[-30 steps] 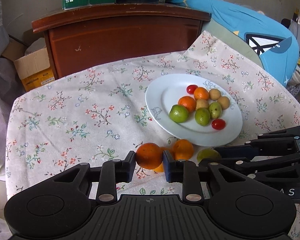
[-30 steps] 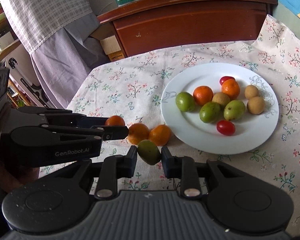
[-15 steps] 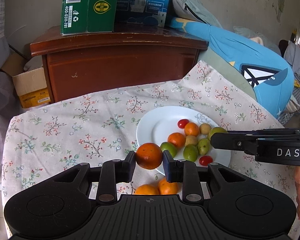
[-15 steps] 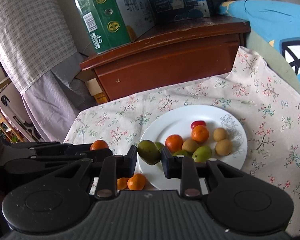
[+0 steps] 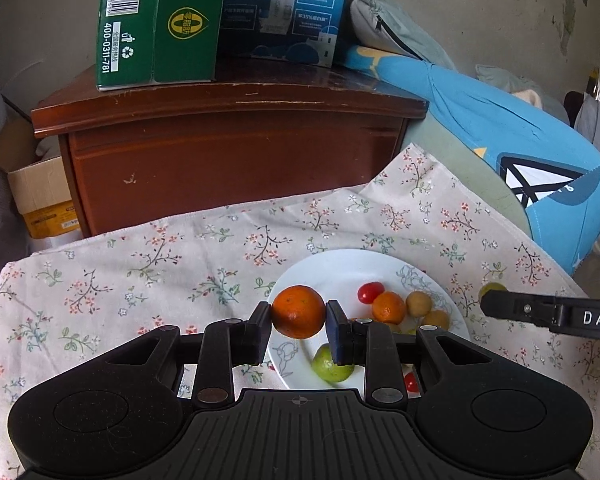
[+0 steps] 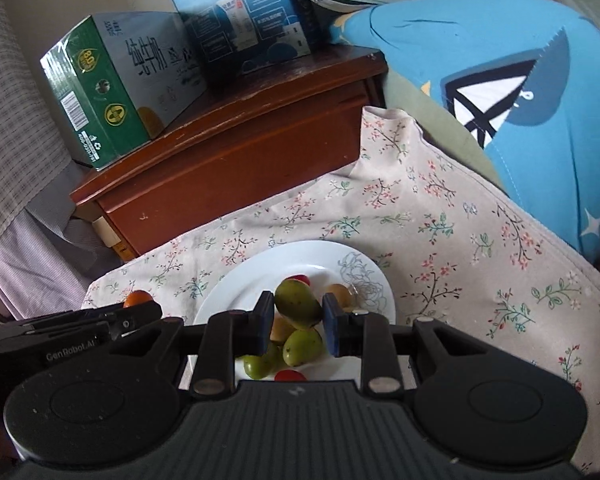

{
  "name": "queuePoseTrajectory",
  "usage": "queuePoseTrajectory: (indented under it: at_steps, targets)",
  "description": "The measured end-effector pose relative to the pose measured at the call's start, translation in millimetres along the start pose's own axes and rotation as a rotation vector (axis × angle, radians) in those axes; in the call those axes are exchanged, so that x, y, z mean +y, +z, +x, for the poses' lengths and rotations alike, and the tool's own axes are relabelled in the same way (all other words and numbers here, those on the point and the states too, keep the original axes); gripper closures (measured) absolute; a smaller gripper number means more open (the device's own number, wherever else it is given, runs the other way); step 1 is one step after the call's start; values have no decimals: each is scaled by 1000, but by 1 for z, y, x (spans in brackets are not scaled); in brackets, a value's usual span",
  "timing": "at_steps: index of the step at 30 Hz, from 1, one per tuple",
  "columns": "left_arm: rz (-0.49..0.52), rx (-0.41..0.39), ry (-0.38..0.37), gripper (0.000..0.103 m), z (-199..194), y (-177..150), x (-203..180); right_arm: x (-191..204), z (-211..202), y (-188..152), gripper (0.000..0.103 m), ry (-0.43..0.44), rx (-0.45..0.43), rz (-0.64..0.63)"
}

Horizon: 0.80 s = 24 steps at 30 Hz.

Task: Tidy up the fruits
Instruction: 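Carry the tangerine with left gripper while right gripper carries the green fruit over the plate, then open left gripper over the plate while right gripper releases the green fruit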

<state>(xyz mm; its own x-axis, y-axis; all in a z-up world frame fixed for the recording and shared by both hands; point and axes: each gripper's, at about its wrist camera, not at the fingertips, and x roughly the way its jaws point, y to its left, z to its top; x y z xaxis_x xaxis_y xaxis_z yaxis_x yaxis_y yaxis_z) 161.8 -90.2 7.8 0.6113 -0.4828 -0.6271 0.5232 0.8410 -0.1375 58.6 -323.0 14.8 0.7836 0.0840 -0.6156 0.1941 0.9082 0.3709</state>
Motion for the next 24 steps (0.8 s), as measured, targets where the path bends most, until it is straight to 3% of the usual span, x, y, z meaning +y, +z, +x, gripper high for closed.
queuePoseTrajectory:
  at_steps: [15,24]
  targets:
    - [-32,62,-20,76,50,5,-6,-19,32,-17,77,-53,127,136]
    - [-45,74,-33,74,66,4,-12,-21,43,-17,74,-50,117,158]
